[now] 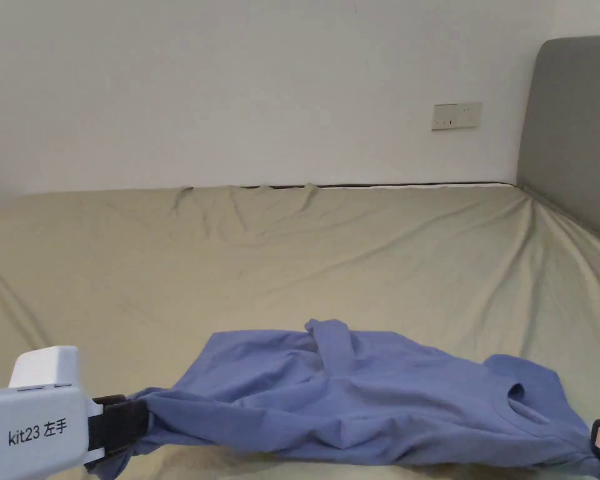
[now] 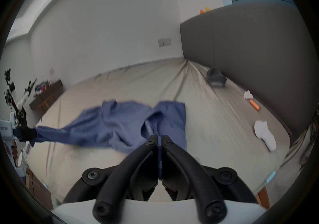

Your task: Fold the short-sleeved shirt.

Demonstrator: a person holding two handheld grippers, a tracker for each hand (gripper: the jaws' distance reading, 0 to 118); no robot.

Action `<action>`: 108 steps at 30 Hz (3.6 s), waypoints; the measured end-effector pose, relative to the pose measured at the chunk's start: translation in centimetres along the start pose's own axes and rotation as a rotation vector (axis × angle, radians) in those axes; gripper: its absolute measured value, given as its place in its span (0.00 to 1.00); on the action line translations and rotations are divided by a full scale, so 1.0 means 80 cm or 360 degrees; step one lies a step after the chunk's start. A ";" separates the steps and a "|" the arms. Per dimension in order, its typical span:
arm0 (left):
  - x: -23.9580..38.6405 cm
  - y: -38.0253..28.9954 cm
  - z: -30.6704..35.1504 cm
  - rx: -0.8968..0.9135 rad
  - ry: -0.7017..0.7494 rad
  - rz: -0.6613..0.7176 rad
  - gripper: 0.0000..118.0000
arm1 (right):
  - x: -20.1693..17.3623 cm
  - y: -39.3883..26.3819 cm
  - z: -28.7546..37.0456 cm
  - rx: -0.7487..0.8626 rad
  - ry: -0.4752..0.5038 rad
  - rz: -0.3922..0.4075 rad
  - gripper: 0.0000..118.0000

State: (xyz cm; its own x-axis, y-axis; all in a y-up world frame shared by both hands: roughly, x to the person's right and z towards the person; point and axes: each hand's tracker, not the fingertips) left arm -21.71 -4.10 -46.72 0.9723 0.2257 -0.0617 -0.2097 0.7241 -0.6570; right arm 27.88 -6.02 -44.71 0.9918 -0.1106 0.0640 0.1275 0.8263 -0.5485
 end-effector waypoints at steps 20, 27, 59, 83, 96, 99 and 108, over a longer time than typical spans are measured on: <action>-0.057 -0.056 -0.018 -0.0195 0.0116 0.0243 0.68 | 0.026 -0.068 0.012 -0.0281 -0.0089 0.0052 0.93; -0.028 -0.022 0.056 0.0154 0.0046 0.0058 0.93 | -0.022 0.003 0.038 0.0133 0.0074 0.0168 0.93; -0.049 -0.108 -0.116 -0.0432 0.0240 -0.0024 0.50 | -0.012 0.015 -0.038 0.0100 0.0417 0.0022 0.00; -0.061 -0.112 -0.125 -0.0366 0.0059 0.0055 0.10 | -0.089 0.158 -0.361 -0.0668 0.0257 0.0534 0.96; -0.050 -0.108 -0.127 -0.0387 0.0070 -0.0005 0.10 | -0.101 0.124 -0.441 -0.0757 0.0228 0.0583 0.73; -0.051 -0.107 -0.128 -0.0387 0.0053 0.0004 0.10 | -0.096 0.129 -0.433 -0.0753 0.0264 0.0537 0.23; -0.083 -0.095 -0.141 -0.0340 -0.0123 0.0414 0.10 | -0.106 0.109 -0.376 -0.0483 0.0302 0.0540 0.00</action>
State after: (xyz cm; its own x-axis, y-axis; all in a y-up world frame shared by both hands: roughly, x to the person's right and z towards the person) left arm -25.43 -18.47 -49.80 0.8765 0.4397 -0.1960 -0.4153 0.4846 -0.7699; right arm 20.36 -14.51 -75.11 0.9545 0.0150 -0.2978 -0.2384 0.6380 -0.7322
